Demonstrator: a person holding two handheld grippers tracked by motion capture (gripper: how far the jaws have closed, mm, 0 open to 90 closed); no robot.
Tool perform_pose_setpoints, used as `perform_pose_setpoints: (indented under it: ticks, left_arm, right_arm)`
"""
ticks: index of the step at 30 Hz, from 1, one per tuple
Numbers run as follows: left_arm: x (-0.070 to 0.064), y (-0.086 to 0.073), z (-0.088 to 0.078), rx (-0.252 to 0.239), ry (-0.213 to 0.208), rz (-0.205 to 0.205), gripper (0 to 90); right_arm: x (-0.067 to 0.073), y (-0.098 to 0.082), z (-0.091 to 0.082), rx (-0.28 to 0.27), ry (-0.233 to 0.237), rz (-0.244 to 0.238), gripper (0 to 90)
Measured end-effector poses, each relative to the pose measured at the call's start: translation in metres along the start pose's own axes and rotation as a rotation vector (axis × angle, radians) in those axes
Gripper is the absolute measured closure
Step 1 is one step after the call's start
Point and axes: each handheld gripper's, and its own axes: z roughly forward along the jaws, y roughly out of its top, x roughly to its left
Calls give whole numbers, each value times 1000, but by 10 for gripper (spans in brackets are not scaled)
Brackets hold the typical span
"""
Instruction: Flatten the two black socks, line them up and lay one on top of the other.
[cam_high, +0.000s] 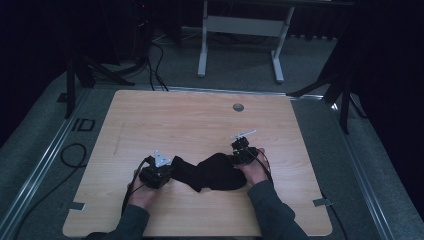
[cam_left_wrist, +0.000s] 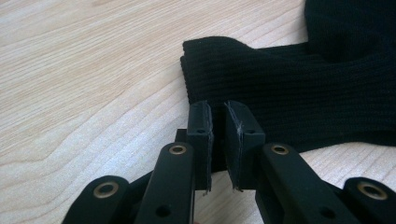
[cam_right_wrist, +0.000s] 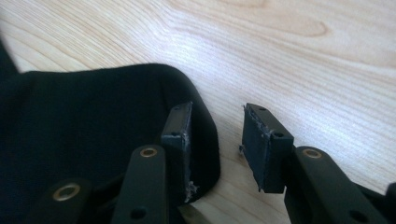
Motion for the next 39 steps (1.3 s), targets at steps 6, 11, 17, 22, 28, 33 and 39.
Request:
perform_pose_setpoints:
  ticks: [6,11,17,22,28,33,39]
  left_arm:
    - [0,0,0,-1,-3,-8,811]
    - [0,-1,0,0,-9,-8,811]
    - [2,-1,0,-3,-23,-24,808]
    - [1,-1,0,-2,-14,-17,808]
    - [0,-1,0,-2,-16,-23,807]
    - [0,-1,-1,0,-20,-21,806]
    - [0,-2,-1,4,-25,-17,795]
  right_arm:
    - [3,0,2,2,2,-21,732]
    - [10,1,-1,16,-7,-71,859]
    - [19,-2,-32,-54,6,-77,862]
    - [26,-7,-64,-123,10,-85,862]
    - [29,-16,-97,-207,5,-74,862]
    - [28,-26,-106,-212,8,-59,862]
    - [18,-59,-81,-146,16,2,861]
